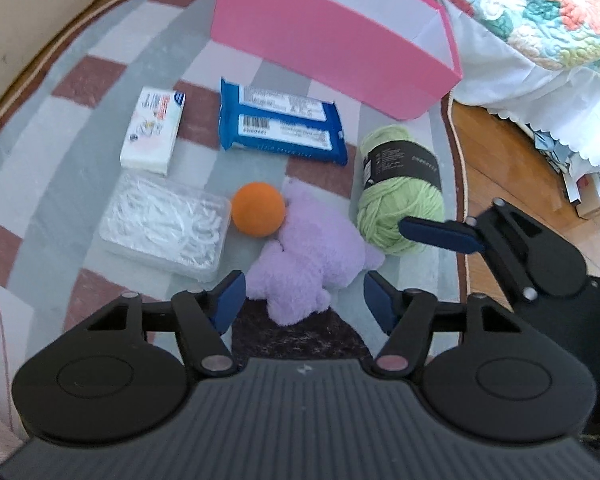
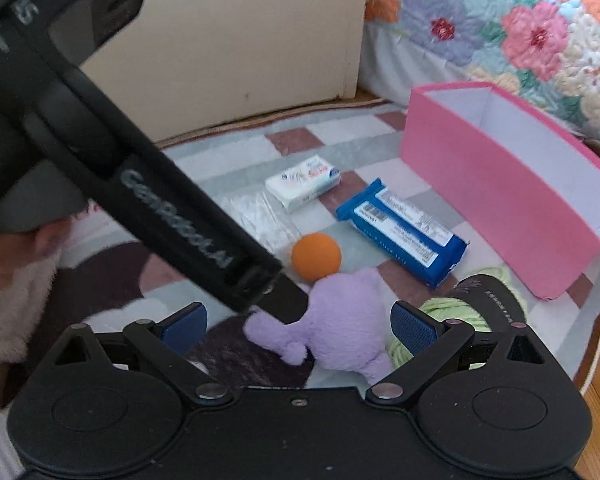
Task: Organize objects
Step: 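Lower the left tool onto the lilac plush toy and close on it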
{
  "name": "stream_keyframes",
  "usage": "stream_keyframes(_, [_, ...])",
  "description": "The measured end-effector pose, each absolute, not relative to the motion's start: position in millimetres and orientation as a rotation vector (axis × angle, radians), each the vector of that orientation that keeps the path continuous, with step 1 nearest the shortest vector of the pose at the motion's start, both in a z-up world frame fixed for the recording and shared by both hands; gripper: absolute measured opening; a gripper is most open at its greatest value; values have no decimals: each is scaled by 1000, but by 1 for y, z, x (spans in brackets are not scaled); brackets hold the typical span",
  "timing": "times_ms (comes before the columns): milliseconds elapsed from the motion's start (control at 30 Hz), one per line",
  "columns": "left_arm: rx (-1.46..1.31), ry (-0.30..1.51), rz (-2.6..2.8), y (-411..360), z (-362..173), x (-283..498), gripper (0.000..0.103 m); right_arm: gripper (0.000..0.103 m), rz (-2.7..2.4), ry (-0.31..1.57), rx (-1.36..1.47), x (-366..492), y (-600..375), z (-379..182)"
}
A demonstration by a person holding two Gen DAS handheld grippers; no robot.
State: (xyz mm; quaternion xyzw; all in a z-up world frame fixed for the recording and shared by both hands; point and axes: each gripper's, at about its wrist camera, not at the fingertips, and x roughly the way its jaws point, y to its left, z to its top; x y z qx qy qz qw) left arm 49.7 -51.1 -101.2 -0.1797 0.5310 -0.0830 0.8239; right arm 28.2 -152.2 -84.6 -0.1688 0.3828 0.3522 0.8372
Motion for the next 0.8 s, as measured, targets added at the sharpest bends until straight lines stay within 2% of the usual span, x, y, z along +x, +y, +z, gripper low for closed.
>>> stream_keyframes(400, [-476,1156,-149,-43,-132,55,45,99,740,891,-380,49,-146,-125])
stream_keyframes(800, [-506,1159,-99,-40,-148,54,46,100,717,866,-500,46,-131,-136])
